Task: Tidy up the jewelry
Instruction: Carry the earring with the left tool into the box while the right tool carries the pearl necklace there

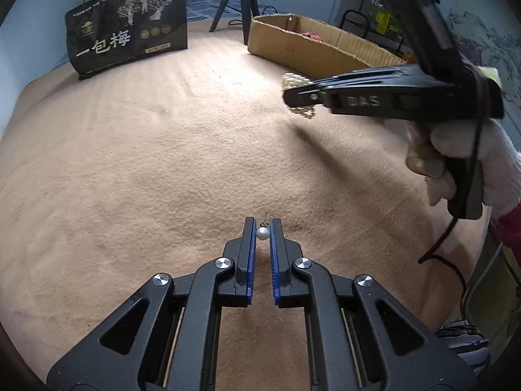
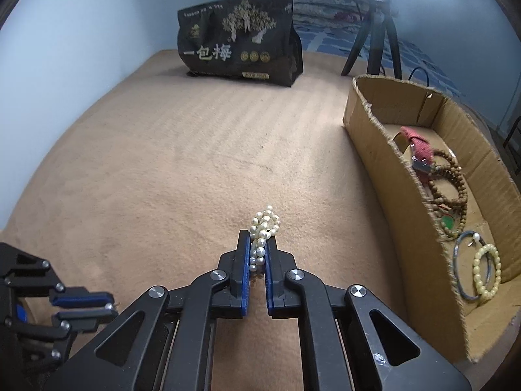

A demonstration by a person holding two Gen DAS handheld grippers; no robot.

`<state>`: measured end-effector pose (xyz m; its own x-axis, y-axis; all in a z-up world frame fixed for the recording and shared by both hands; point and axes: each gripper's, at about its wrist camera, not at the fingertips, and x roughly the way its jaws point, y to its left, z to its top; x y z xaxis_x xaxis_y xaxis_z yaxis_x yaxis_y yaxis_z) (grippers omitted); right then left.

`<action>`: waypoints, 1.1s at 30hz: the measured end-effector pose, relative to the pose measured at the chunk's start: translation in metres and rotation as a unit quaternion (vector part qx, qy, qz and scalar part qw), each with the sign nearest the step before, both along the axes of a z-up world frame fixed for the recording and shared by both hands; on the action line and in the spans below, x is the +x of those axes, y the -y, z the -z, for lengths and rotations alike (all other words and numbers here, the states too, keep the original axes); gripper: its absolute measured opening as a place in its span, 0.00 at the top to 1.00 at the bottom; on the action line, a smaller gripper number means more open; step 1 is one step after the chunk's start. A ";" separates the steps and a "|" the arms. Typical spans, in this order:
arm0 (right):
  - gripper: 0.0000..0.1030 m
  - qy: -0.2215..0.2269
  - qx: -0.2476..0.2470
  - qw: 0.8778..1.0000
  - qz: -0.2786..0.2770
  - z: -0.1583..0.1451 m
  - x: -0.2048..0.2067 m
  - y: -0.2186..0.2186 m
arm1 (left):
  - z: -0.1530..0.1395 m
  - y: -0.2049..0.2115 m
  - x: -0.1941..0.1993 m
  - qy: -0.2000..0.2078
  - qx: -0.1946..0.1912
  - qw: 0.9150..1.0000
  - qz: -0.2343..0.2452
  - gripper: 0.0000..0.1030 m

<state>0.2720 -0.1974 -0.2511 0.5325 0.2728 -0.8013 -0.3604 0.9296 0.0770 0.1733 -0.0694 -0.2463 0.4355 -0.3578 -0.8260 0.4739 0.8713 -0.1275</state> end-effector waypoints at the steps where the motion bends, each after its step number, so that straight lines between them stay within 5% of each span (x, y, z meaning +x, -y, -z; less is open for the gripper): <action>1: 0.94 0.004 0.002 1.000 -0.001 -0.004 -0.003 0.001 | -0.002 -0.001 0.000 0.002 -0.001 1.000 -0.002 0.94; 19: 0.94 0.072 0.022 0.997 0.005 -0.070 -0.054 0.047 | -0.049 0.010 0.006 0.040 -0.035 0.998 -0.014 0.94; 33: 0.94 0.104 0.026 0.992 0.061 -0.094 -0.057 0.118 | -0.084 0.066 0.039 0.075 -0.066 0.995 0.001 0.94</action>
<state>0.2155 -0.3149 -0.1569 0.7166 0.2337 -0.6572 -0.2586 0.9641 0.0608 0.2124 -0.1358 -0.1618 0.5491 -0.4603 -0.6976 0.4980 0.8505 -0.1691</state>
